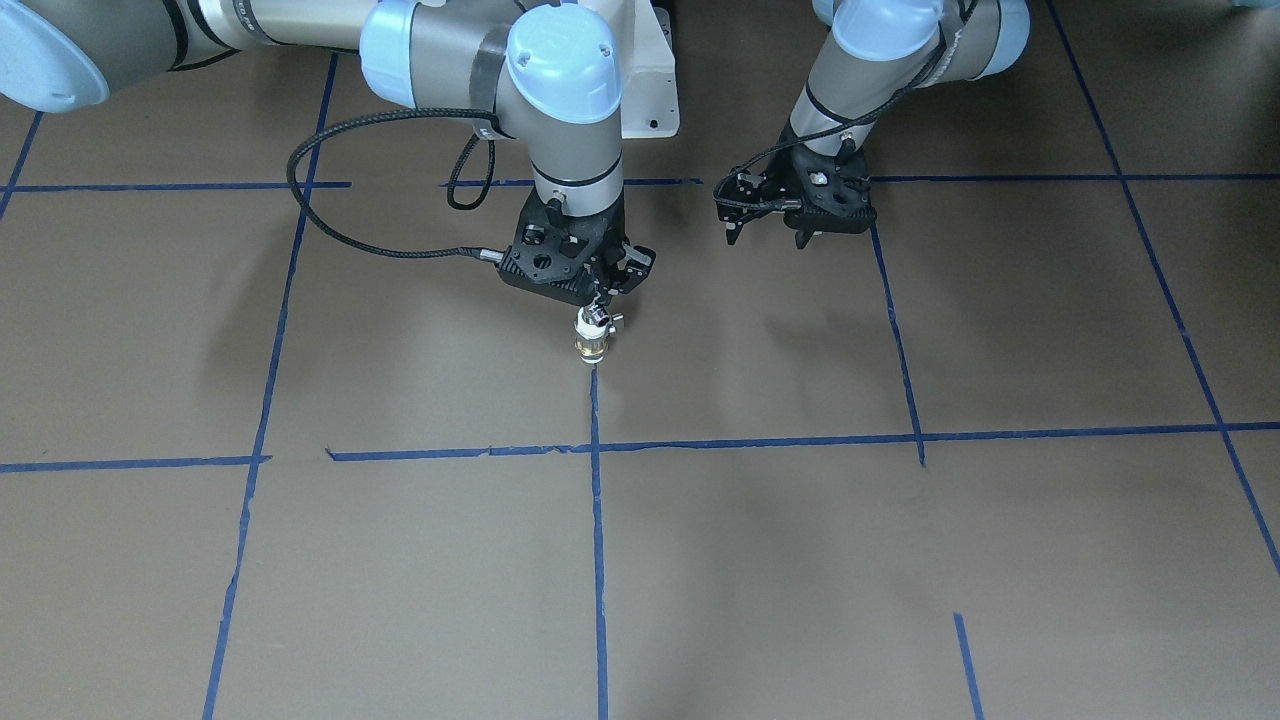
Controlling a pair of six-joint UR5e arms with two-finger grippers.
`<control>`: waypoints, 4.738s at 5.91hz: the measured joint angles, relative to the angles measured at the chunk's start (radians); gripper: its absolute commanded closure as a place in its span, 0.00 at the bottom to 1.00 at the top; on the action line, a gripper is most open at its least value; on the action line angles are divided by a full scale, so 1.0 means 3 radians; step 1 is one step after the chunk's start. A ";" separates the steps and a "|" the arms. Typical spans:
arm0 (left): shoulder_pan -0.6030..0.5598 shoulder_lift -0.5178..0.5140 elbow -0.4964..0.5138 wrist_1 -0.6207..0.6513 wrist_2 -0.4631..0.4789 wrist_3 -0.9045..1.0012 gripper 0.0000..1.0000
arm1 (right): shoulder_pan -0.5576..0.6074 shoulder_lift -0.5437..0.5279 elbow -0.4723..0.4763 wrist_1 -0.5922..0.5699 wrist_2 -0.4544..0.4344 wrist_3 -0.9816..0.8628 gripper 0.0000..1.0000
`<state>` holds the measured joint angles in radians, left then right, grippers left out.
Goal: Assemble PPR valve and pipe with both arms
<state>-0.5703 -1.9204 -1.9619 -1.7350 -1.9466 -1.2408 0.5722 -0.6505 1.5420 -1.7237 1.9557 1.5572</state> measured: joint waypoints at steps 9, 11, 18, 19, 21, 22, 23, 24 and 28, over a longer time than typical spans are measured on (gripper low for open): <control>-0.0131 0.0251 -0.0020 0.0017 -0.0013 0.0584 0.06 | 0.0539 -0.1171 0.1197 0.0372 0.0398 -0.0502 0.00; -0.0358 0.0594 -0.0015 0.0007 -0.0055 0.1268 0.00 | 0.1124 -0.2061 0.1609 0.0385 0.0571 -0.1734 0.00; -0.2873 0.1679 0.0096 0.0135 -0.1575 0.4168 0.00 | 0.3126 -0.3563 0.1265 0.0340 0.1381 -0.5279 0.00; -0.3081 0.1758 0.0200 0.0260 -0.1581 0.4538 0.00 | 0.3256 -0.3670 0.1066 0.0352 0.1372 -0.5665 0.00; -0.3273 0.1839 0.0568 0.0456 -0.1583 0.4925 0.00 | 0.3392 -0.3730 0.0701 0.0378 0.1303 -0.6228 0.00; -0.3316 0.1915 0.0677 0.0476 -0.1589 0.4917 0.00 | 0.3409 -0.3735 0.0681 0.0381 0.1254 -0.6286 0.00; -0.3332 0.1959 0.0716 0.0483 -0.1586 0.4855 0.00 | 0.3413 -0.3745 0.0697 0.0382 0.1255 -0.6289 0.00; -0.3335 0.1958 0.0734 0.0495 -0.1575 0.4814 0.00 | 0.3415 -0.3755 0.0717 0.0382 0.1268 -0.6293 0.00; -0.3319 0.1841 0.0678 0.0584 -0.1559 0.4513 0.00 | 0.3416 -0.3742 0.0783 0.0386 0.1353 -0.6310 0.00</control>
<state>-1.5659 -1.3681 -1.7584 -1.5599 -2.4143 0.1130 1.5968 -1.7732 1.7769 -1.6081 2.3616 -0.3358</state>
